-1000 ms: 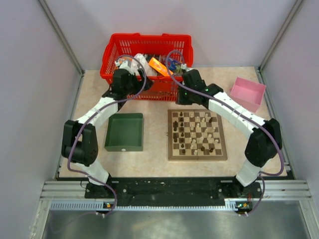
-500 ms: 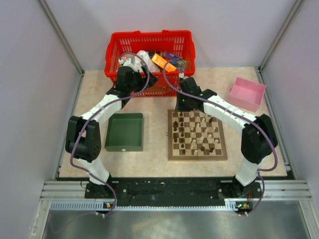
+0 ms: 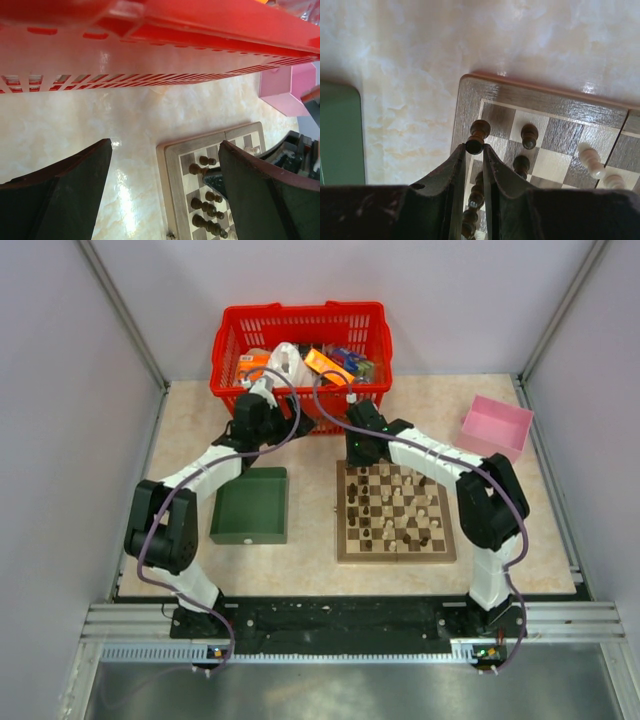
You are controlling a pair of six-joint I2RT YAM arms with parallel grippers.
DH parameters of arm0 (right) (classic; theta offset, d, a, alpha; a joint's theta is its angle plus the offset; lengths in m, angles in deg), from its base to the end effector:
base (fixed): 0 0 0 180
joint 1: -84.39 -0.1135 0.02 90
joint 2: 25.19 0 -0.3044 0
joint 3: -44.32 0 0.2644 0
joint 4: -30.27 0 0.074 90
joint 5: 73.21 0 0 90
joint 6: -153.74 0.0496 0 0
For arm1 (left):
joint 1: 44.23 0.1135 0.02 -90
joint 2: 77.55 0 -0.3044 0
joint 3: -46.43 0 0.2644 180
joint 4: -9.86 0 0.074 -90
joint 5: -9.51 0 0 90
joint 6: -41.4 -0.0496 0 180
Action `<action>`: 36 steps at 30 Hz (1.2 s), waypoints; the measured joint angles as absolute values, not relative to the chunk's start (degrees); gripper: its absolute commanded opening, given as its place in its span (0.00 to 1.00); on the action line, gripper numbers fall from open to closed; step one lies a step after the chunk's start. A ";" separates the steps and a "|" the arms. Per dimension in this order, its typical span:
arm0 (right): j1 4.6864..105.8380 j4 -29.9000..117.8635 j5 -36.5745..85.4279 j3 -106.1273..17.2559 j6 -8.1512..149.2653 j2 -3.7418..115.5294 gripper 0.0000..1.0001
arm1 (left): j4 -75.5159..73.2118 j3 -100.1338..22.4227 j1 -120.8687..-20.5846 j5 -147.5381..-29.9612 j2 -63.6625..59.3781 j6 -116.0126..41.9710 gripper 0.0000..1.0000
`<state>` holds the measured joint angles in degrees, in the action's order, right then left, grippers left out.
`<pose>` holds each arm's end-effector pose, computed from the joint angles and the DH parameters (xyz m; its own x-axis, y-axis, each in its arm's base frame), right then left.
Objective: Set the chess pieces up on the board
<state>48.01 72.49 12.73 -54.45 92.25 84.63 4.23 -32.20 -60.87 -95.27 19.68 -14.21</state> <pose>0.3697 0.2680 0.2502 -0.8331 -0.0224 -0.5526 -0.1820 0.9547 0.2356 0.3989 -0.1324 0.2811 -0.6068 -0.3887 -0.6934 0.1903 0.7759 -0.6015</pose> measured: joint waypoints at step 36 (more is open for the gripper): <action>48.01 75.55 10.90 -57.07 91.29 87.93 0.61 | 2.90 -28.49 -60.87 -94.71 11.05 -16.72 0.93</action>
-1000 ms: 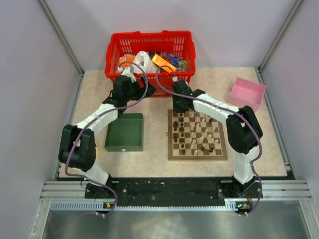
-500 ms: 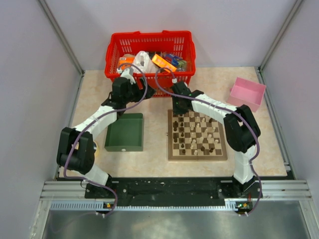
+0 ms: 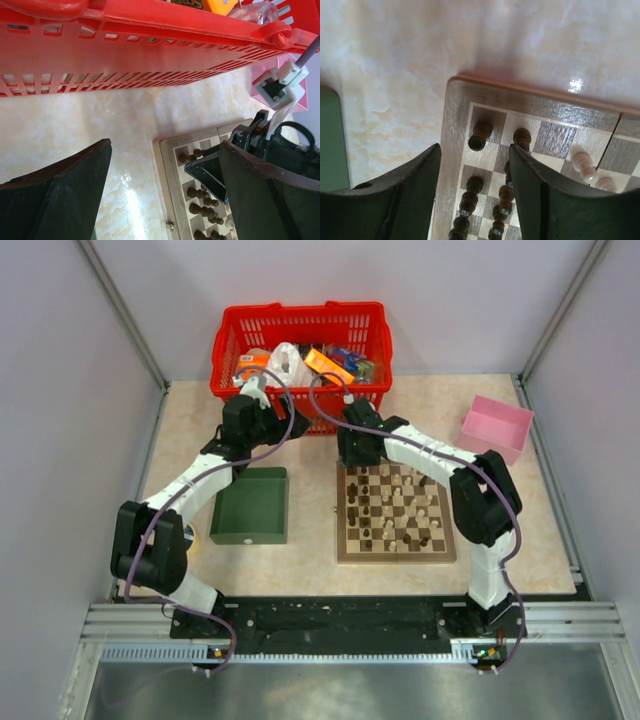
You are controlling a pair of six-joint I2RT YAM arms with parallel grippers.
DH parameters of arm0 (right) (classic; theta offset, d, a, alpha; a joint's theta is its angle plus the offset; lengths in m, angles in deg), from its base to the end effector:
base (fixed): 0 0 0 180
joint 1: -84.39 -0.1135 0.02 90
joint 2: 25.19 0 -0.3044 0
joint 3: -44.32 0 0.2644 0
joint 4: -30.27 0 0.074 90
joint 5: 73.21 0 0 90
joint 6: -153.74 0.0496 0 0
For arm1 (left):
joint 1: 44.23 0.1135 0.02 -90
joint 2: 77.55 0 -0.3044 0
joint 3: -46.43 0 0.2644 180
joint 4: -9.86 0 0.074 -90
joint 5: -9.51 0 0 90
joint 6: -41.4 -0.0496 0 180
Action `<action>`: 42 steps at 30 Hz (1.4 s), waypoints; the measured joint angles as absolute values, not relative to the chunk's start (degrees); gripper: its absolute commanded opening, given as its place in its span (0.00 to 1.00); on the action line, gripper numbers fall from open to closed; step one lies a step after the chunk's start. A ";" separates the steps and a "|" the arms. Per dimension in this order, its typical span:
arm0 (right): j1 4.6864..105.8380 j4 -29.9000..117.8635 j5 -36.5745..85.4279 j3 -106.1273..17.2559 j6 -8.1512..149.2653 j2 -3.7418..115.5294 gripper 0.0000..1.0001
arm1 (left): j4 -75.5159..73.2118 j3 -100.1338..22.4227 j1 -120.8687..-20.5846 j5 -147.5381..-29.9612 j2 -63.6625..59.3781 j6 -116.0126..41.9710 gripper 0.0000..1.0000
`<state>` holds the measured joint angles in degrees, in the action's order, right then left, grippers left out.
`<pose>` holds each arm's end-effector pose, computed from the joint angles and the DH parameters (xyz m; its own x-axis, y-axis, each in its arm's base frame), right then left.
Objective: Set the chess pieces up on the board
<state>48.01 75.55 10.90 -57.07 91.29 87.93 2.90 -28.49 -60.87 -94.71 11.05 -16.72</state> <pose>0.3778 0.2720 0.2362 -0.8508 -0.0554 -0.5226 -0.1709 0.9695 0.1755 0.3641 -0.1216 0.3122 -0.5497 -0.3700 -0.7489 0.2444 0.7861 -0.5678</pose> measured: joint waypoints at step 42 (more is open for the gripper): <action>67.13 79.57 10.15 -35.15 93.81 67.69 0.43 | 0.91 -27.42 -60.87 -91.54 6.57 -17.31 0.94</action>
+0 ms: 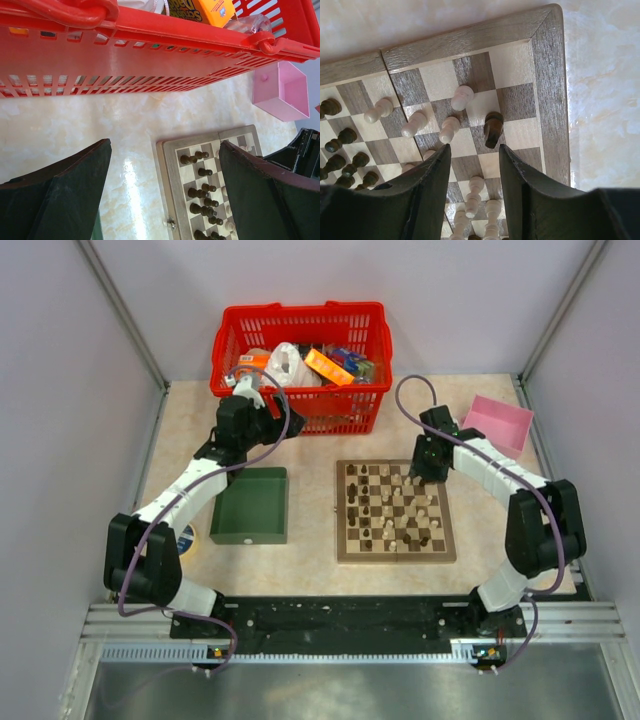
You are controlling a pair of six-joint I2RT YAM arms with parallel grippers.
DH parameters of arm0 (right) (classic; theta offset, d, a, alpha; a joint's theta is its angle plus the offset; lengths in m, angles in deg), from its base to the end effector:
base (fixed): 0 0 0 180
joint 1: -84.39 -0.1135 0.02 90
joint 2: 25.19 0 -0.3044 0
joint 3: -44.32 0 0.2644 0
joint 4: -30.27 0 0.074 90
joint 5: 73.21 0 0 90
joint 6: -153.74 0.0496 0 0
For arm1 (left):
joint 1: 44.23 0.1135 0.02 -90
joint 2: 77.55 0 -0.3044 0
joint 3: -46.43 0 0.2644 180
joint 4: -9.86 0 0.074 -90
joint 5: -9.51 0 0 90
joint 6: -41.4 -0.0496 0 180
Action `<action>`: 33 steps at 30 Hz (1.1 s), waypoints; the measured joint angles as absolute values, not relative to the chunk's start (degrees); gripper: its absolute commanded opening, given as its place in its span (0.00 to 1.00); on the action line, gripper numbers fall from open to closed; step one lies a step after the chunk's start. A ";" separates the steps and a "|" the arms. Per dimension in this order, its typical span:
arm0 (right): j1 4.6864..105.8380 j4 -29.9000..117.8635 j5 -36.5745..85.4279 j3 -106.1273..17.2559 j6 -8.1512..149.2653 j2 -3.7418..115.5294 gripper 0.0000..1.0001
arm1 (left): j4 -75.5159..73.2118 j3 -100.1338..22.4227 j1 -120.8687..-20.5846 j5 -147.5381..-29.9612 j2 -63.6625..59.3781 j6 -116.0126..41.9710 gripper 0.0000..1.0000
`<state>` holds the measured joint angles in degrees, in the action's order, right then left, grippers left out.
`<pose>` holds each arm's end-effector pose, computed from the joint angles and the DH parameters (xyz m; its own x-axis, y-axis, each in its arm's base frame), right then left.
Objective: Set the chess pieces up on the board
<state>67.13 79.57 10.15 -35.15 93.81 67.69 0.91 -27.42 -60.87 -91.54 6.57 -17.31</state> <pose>0.3350 0.0981 0.2466 -0.8568 0.2550 -0.4483 0.2140 0.9666 0.1408 0.3468 -0.1136 0.3288 -0.5056 -0.3809 -0.7741 0.2245 0.8083 -0.5443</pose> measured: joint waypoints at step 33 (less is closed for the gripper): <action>68.34 81.03 6.98 -35.67 91.47 68.42 0.00 | -0.40 -27.42 -60.87 -91.32 6.57 -17.27 0.94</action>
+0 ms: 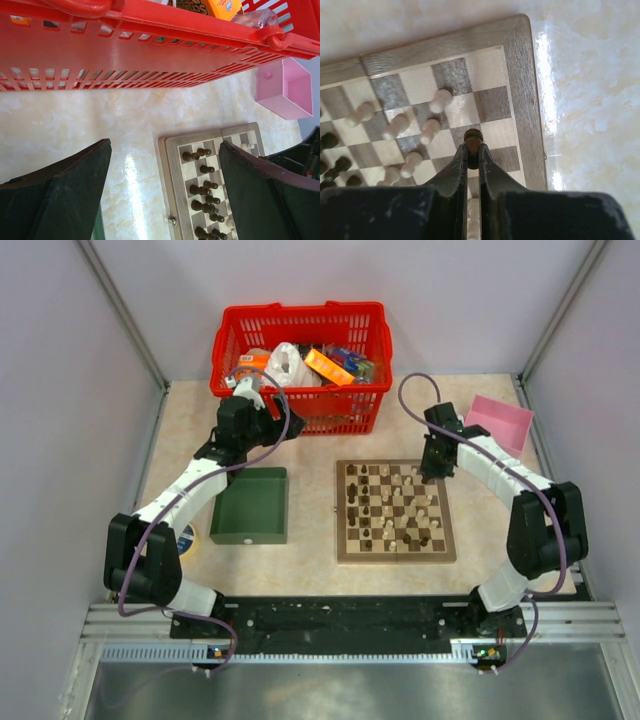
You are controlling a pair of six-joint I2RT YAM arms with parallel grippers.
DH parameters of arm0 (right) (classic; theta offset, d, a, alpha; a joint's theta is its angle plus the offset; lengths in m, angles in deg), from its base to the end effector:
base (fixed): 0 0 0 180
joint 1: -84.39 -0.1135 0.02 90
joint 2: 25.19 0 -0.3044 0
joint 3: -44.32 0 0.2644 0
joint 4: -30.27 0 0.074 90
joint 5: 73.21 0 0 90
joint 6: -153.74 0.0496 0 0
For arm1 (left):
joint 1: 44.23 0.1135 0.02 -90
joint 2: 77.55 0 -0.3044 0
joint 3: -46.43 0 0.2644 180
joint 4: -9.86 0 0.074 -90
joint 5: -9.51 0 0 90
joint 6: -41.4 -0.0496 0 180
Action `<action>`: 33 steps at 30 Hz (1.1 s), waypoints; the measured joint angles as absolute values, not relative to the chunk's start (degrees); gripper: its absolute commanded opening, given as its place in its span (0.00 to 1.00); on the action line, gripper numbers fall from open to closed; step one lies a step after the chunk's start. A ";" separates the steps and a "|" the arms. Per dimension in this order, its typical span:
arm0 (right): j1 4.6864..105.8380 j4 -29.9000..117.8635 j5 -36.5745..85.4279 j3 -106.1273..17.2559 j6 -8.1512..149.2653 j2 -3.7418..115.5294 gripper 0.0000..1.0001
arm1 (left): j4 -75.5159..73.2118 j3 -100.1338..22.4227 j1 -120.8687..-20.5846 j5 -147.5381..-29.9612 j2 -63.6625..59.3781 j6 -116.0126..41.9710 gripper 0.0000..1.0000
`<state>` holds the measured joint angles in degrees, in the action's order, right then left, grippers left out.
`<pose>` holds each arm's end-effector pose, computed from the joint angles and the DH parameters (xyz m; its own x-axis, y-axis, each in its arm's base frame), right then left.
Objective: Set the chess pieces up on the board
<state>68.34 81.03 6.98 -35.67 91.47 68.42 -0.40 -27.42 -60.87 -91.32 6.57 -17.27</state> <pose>0.3380 0.0884 0.2442 -0.8608 0.2294 -0.4542 0.2247 0.9722 0.0652 0.3460 -0.1131 0.3261 -0.5209 -0.3773 -0.7657 0.2095 0.8130 -0.5432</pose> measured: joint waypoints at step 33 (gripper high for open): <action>47.00 81.87 10.61 -58.62 90.81 85.46 0.00 | -0.88 -26.67 -59.93 -89.59 5.32 -17.29 0.93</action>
